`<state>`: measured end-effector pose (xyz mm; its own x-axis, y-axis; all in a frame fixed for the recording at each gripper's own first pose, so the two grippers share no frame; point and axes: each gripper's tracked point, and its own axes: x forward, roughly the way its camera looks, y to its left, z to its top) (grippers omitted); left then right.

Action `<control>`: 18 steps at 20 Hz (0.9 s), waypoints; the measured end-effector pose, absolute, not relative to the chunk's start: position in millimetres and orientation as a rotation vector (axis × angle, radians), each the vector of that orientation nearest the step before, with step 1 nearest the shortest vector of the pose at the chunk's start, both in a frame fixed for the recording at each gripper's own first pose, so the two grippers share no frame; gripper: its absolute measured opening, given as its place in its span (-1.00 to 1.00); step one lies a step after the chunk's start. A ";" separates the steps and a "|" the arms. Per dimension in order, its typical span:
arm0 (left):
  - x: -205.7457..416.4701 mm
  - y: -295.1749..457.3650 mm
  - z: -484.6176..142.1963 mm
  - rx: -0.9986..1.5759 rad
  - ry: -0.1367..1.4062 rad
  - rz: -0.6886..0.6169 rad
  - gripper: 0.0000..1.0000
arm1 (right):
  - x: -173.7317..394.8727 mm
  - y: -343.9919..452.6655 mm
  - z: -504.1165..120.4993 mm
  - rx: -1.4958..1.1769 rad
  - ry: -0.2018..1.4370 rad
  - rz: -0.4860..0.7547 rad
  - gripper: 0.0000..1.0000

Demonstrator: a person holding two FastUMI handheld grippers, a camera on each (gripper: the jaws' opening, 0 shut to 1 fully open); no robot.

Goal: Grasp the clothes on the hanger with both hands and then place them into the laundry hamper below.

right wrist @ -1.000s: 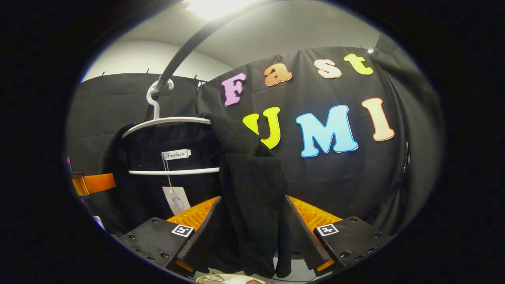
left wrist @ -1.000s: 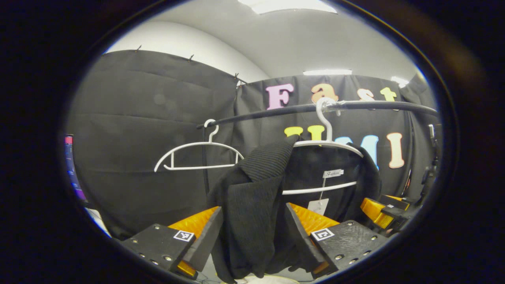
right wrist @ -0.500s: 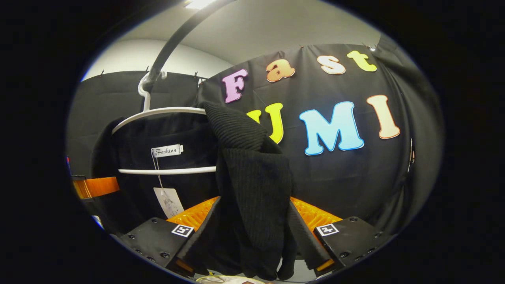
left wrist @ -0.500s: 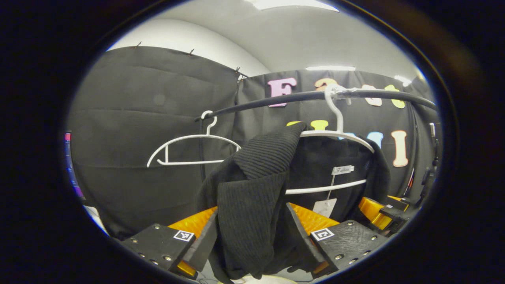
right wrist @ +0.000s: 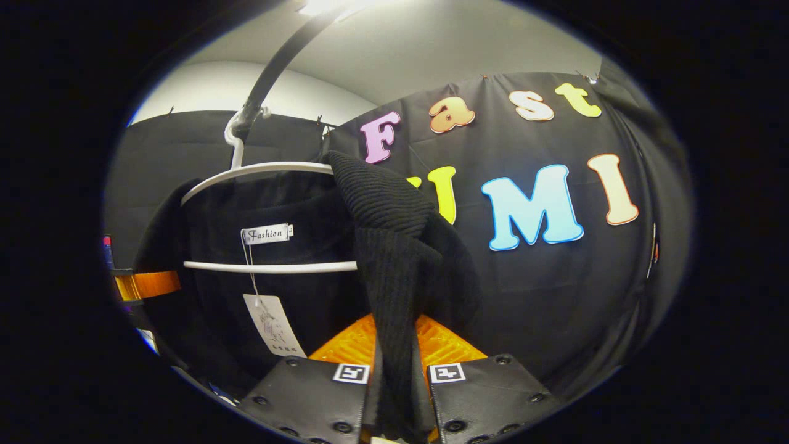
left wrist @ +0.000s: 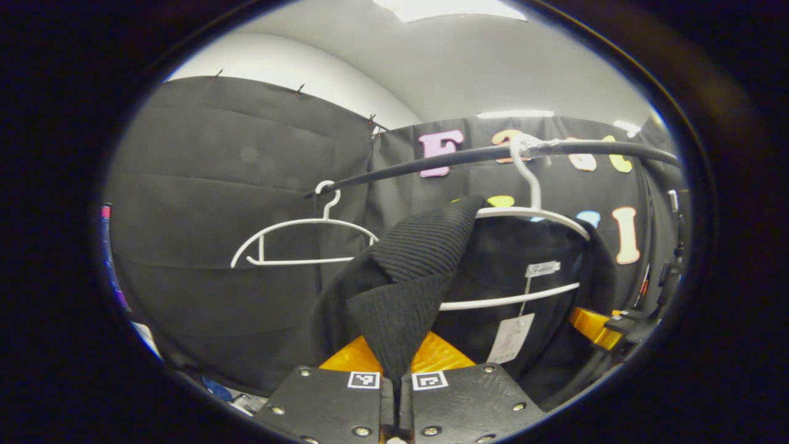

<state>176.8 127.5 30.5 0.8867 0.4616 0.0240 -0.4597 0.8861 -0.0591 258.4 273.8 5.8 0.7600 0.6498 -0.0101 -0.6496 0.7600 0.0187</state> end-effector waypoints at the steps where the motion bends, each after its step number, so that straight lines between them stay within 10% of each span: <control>1: 180.6 120.8 27.4 -0.069 -0.036 0.455 -0.92 | 255.0 276.7 4.0 0.026 0.039 0.740 -0.58; 5: 176.6 107.8 33.2 -0.047 -0.037 0.417 -0.89 | 245.1 280.7 5.9 0.076 0.066 0.850 -0.96; 18: 147.0 99.7 56.3 0.018 -0.034 0.434 -0.96 | 267.1 245.3 29.1 0.161 0.034 0.740 -0.96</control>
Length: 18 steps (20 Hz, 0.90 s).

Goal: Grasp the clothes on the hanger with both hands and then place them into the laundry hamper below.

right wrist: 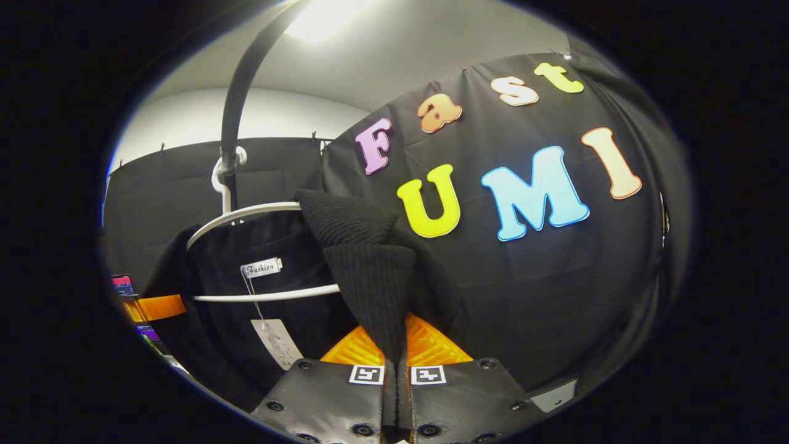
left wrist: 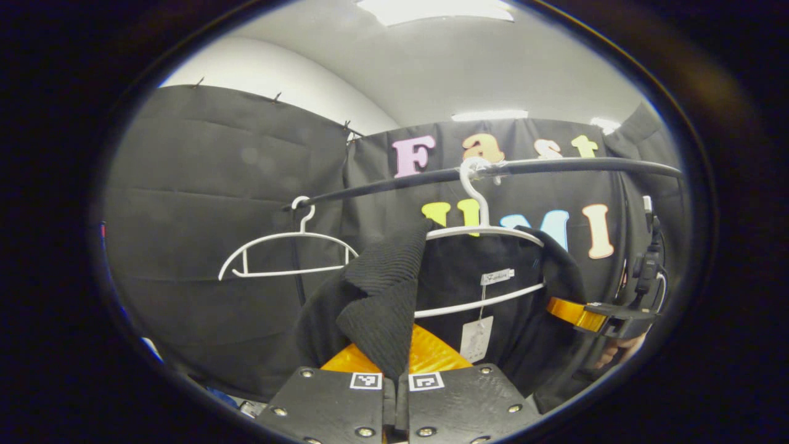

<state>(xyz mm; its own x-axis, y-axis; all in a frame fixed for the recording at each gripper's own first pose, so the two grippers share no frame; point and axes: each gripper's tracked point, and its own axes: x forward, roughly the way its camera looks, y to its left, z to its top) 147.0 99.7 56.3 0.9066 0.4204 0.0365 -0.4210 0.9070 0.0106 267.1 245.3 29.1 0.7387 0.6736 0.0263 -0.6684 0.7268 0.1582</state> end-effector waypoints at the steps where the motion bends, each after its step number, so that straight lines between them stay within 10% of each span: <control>1: 142.9 103.6 61.9 0.030 -0.040 0.443 -0.96 | 269.9 242.0 31.6 0.164 0.028 0.729 -0.96; 18: 115.6 151.4 110.5 0.111 -0.098 0.537 -0.96 | 326.7 214.2 76.3 0.216 -0.139 0.549 -1.00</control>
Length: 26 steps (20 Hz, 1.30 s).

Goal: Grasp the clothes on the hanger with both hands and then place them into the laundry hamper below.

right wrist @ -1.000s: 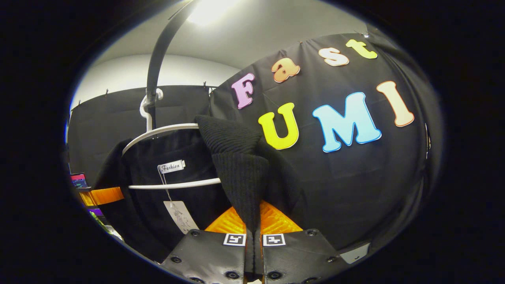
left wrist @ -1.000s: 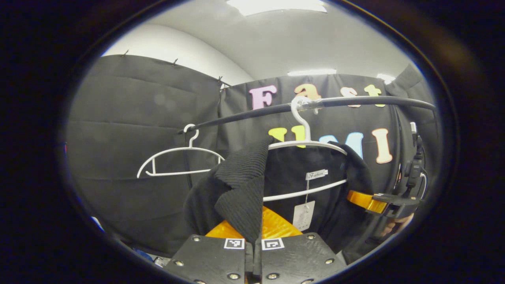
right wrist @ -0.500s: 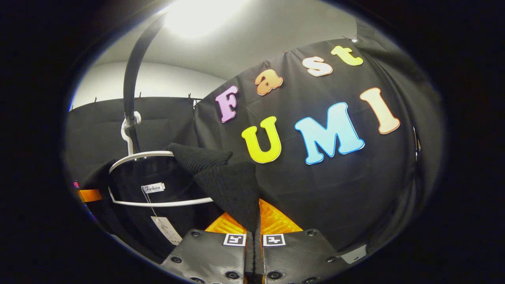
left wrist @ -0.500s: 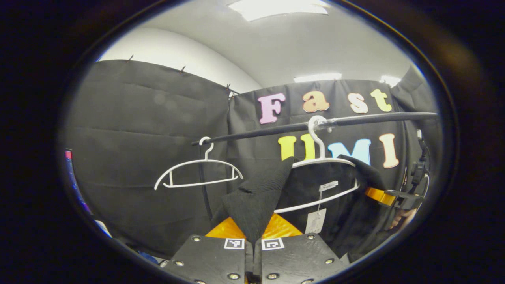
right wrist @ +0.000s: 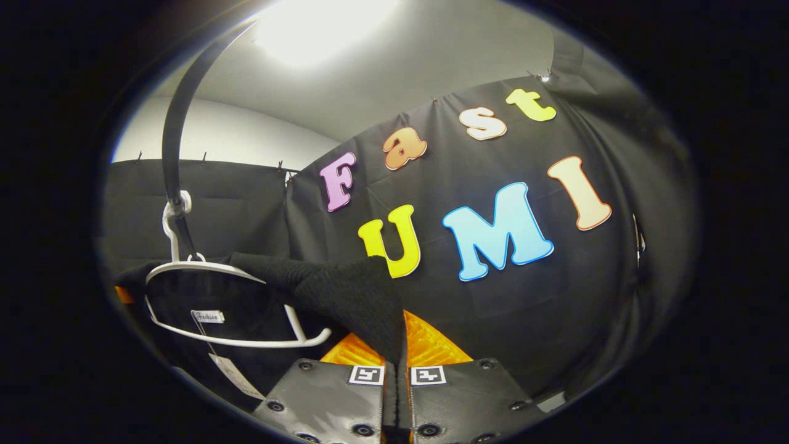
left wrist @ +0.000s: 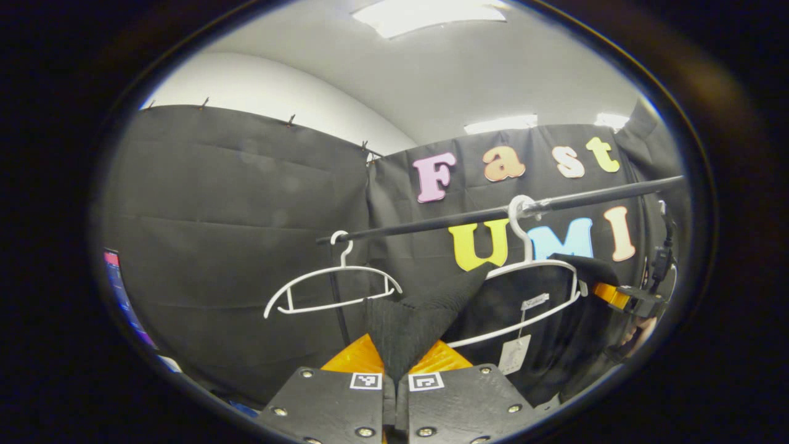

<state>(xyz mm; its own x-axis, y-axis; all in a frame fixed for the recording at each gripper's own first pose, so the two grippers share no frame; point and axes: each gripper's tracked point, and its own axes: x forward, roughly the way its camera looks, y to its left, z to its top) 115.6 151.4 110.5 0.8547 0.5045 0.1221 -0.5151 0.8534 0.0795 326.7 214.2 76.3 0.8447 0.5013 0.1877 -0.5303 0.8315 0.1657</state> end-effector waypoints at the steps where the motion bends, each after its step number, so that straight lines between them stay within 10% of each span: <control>1: 116.7 155.7 114.3 0.120 -0.100 0.539 -0.96 | 332.6 213.6 76.9 0.222 -0.137 0.539 -0.96; 26: 139.0 233.7 95.9 0.030 -0.008 0.425 -1.00 | 364.5 239.1 54.3 0.169 -0.137 0.596 -1.00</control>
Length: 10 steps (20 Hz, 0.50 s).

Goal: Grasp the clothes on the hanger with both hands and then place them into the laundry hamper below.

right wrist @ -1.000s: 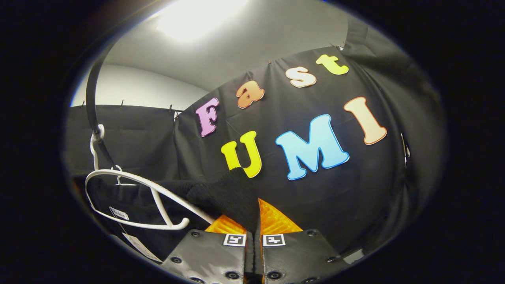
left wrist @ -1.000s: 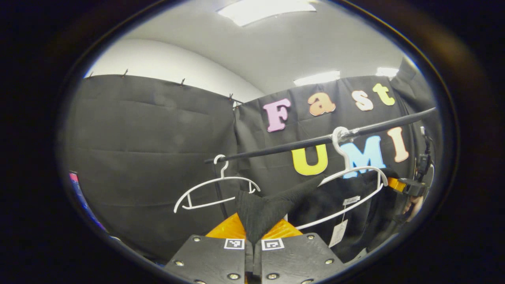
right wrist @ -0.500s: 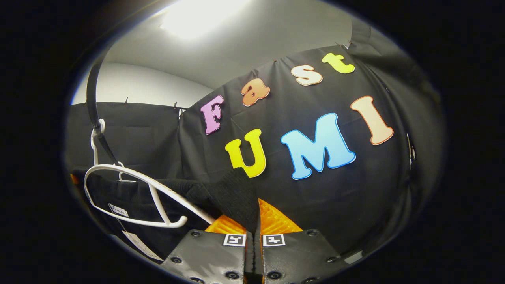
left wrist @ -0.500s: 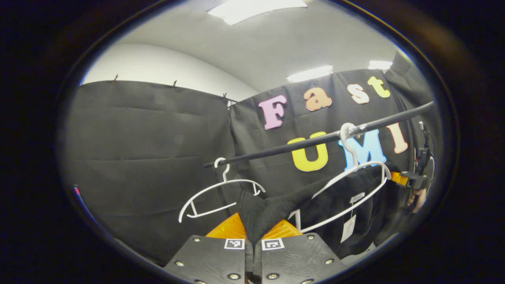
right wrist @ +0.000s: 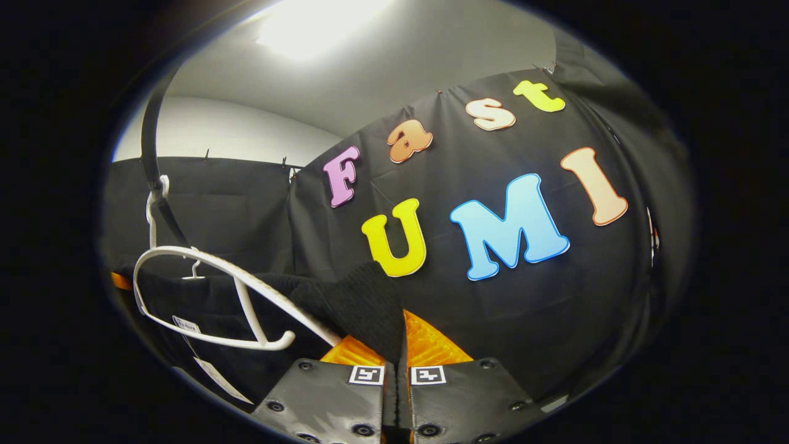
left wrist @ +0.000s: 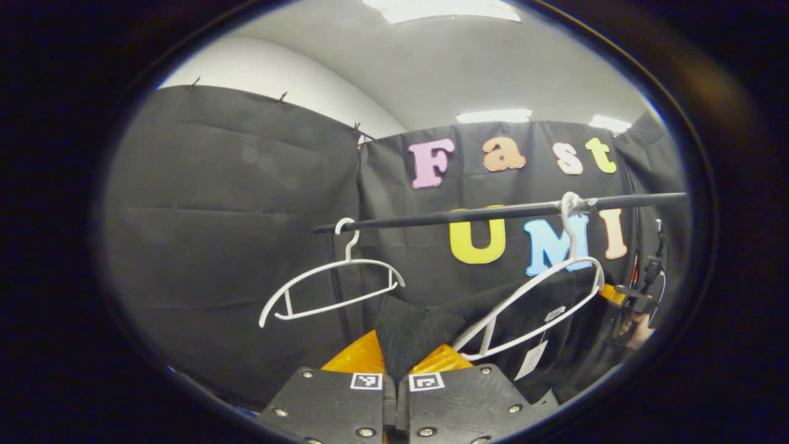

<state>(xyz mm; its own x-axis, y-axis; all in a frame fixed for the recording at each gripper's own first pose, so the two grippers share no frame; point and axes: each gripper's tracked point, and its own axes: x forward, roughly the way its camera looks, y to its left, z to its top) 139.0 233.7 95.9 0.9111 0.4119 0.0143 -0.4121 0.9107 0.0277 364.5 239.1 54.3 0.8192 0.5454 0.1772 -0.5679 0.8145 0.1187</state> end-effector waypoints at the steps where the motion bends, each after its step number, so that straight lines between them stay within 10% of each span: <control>1: 141.1 239.3 91.3 0.022 -0.001 0.421 -0.95 | 362.9 239.5 50.4 0.153 -0.134 0.590 -0.96; 10: 137.0 254.2 25.0 -0.149 0.066 0.350 -0.99 | 352.5 241.3 8.4 0.085 -0.059 0.527 -1.00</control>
